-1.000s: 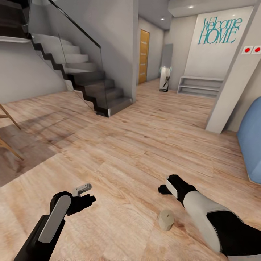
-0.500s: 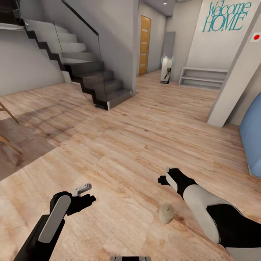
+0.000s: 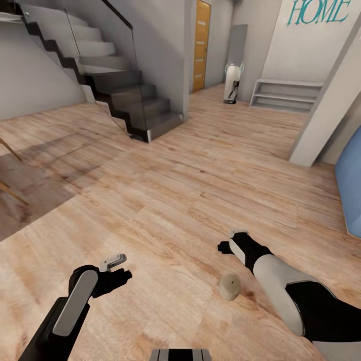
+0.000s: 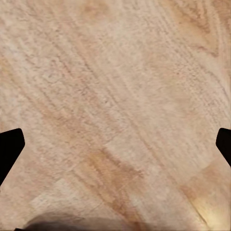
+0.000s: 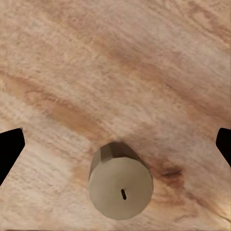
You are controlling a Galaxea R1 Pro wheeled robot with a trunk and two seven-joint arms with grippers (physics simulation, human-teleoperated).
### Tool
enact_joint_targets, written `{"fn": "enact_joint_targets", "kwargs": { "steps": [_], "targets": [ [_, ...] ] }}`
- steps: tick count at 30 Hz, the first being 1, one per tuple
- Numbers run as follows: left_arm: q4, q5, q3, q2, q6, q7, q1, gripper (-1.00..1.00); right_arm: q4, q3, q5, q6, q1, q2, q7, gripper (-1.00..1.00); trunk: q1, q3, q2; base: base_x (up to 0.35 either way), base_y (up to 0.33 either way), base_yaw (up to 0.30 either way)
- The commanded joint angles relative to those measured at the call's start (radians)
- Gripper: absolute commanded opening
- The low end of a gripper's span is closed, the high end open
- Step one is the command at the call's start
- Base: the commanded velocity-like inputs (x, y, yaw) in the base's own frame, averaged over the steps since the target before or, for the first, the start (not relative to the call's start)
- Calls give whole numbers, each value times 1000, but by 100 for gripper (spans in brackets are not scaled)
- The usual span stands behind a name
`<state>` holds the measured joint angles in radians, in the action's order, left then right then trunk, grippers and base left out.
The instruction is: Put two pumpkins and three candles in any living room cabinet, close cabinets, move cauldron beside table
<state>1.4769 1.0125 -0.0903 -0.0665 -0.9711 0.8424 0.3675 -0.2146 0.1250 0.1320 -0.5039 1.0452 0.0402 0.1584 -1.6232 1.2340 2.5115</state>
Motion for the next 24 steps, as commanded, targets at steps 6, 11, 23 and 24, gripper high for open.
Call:
{"fn": "enact_joint_targets", "kwargs": {
  "steps": [6,11,23,24],
  "targets": [
    [0,7,-2,0,0,11,1,100,-2,11,5,-1,0,0,-41,100,-2,24,2,0,0,0],
    [-1,6,-2,0,0,12,1,100,-2,11,2,2,-1,0,-49,100,-5,43,3,0,0,0],
    [-1,5,-2,-1,2,13,1,100,-2,10,1,49,-3,0,-51,100,-10,90,6,0,0,-61],
    [-2,5,-2,-1,2,13,1,100,-2,9,2,49,-4,0,-51,100,-11,94,6,0,0,-35]
  ]
}}
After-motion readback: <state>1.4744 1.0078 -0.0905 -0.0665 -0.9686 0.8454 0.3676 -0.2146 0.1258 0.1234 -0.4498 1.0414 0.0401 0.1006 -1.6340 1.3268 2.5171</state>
